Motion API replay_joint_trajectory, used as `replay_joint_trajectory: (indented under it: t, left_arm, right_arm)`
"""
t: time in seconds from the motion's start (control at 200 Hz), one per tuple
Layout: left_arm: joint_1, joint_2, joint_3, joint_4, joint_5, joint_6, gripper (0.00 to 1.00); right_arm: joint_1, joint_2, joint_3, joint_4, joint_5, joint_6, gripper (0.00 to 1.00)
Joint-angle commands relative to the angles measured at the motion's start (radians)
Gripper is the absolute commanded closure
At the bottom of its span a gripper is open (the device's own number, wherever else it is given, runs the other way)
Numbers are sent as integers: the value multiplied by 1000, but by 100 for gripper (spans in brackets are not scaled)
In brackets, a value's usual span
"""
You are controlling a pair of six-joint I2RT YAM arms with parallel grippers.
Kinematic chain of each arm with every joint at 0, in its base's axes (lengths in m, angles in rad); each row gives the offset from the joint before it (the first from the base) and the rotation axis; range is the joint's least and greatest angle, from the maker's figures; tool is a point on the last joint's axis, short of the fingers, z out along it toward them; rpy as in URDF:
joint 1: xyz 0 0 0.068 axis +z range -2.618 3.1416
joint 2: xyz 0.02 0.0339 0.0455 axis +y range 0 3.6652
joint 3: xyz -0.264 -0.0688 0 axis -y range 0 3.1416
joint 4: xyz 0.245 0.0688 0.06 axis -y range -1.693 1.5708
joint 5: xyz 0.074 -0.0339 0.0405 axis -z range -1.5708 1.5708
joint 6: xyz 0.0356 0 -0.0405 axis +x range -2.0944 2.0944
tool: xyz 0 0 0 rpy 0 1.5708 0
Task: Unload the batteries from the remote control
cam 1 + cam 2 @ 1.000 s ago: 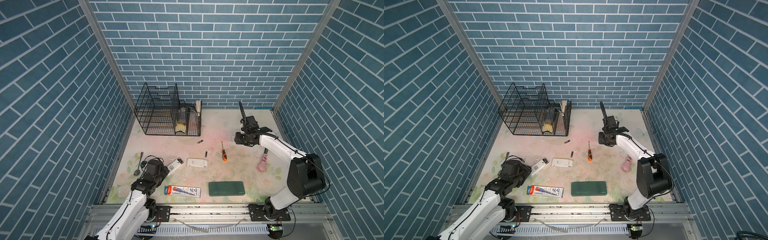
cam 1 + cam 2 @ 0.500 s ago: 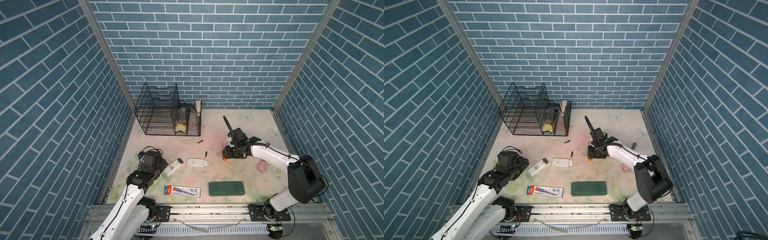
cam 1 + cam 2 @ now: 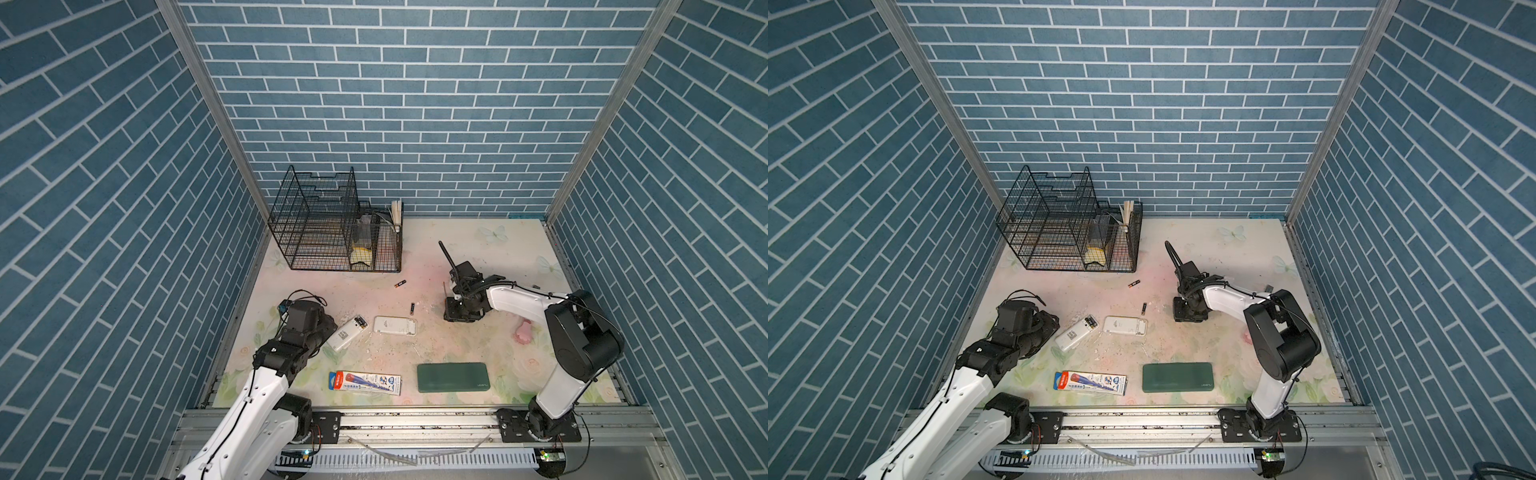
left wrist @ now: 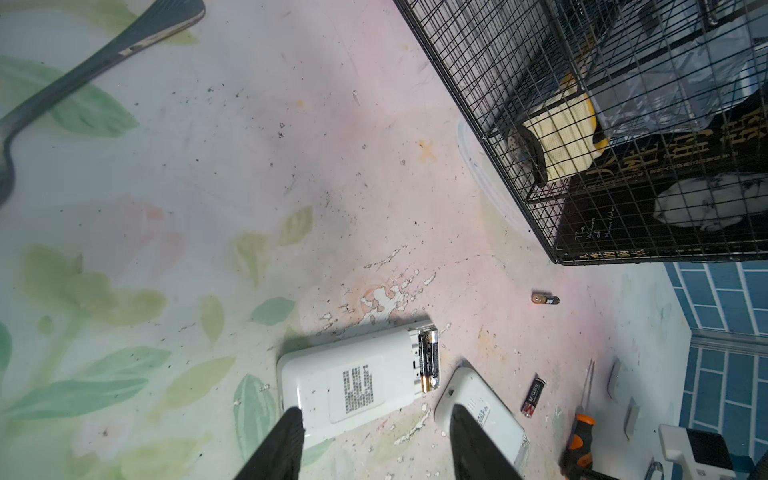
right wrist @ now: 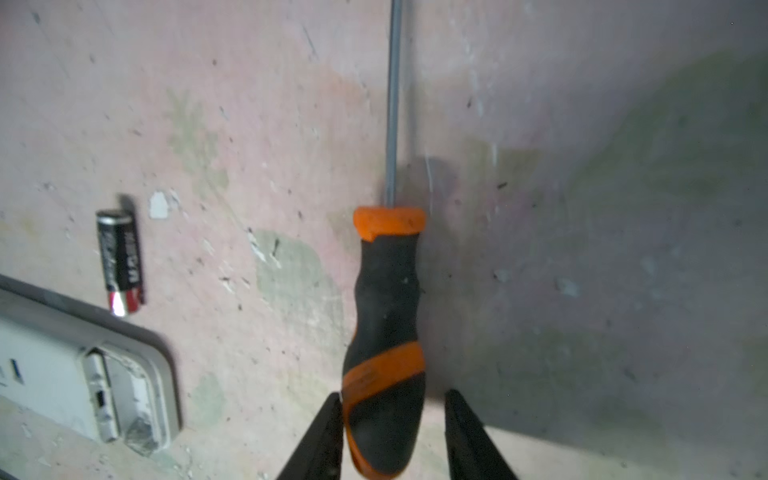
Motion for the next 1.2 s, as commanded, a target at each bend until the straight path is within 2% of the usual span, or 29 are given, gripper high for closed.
replay_joint_trajectory:
  t: [0.0,0.33,0.57,0.86,1.19]
  left_arm:
    - [5,2,9,18,2,12,42]
    - [5,80,4,109,47,9,43]
    - [-8,182,18,265,162,18,43]
    - [-181,380,93,551,222,6,43]
    - [-306,554,190,767,284,-26,43]
  right_arm:
    - [3,30,33,-15,21,17,64]
    - [3,-6,22,-8,-2,-23,87]
    - [11,-102,10,-41,-51,-104,93]
    - [88,-227,8,-99,-35,-156,96]
    - [195,-316,43,-215,95,-192,98]
